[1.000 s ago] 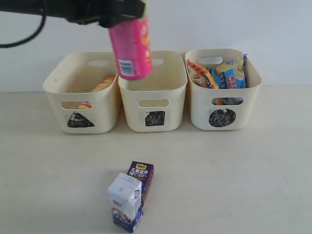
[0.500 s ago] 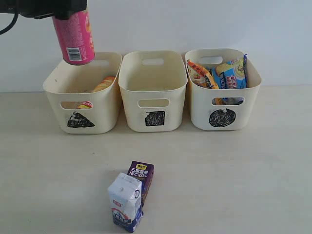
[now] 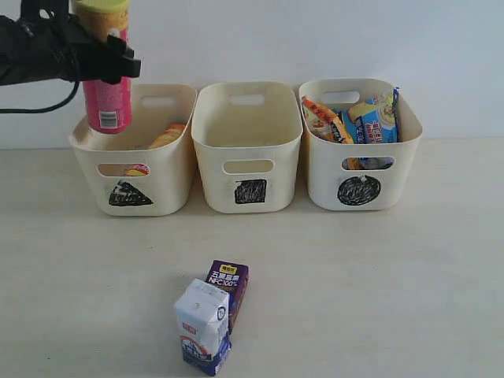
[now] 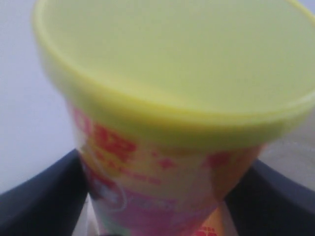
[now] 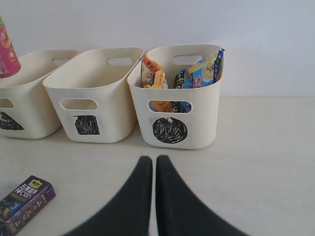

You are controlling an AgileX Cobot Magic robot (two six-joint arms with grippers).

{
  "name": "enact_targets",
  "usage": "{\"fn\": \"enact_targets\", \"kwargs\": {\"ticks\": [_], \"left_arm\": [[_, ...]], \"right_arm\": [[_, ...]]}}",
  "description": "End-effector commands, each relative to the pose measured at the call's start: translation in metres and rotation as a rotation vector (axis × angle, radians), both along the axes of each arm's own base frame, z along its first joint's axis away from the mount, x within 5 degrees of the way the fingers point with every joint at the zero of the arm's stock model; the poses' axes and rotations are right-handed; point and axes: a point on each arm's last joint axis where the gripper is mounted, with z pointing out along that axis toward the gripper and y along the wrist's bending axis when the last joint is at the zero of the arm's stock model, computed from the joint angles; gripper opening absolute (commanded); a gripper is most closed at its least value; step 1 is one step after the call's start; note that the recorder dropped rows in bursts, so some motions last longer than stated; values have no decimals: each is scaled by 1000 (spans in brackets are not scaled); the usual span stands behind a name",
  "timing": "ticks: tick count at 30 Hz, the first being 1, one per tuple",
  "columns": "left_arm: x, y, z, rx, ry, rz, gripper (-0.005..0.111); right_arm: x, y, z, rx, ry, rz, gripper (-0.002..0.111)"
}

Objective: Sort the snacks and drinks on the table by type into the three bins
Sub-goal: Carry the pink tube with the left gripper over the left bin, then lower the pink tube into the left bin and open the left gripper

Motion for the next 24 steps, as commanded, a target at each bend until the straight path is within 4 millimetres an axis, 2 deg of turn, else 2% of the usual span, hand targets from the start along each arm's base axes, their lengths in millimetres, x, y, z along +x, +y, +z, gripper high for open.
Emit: {"fn": "enact_targets", "kwargs": {"ticks": [1, 4, 10, 12, 18, 22, 24], "left_arm": [[14, -2, -13, 36, 6, -4, 7], [21, -5, -20, 35, 27, -18, 21], [28, -9, -22, 31, 44, -37, 66], [28, -7, -22, 31, 44, -33, 75], [27, 3, -22, 13, 88, -38, 78], [24, 18, -7, -56, 77, 8, 75], [21, 24, 3, -70, 61, 18, 69]], "right_arm": [[0, 0, 1, 3, -8, -3, 0], [0, 0, 1, 3, -8, -3, 0], [0, 0, 1, 3, -8, -3, 0], [0, 0, 1, 3, -8, -3, 0], [0, 0, 1, 1, -9, -3, 0], [0, 0, 1, 1, -9, -3, 0], [0, 0, 1, 1, -9, -3, 0]]}}
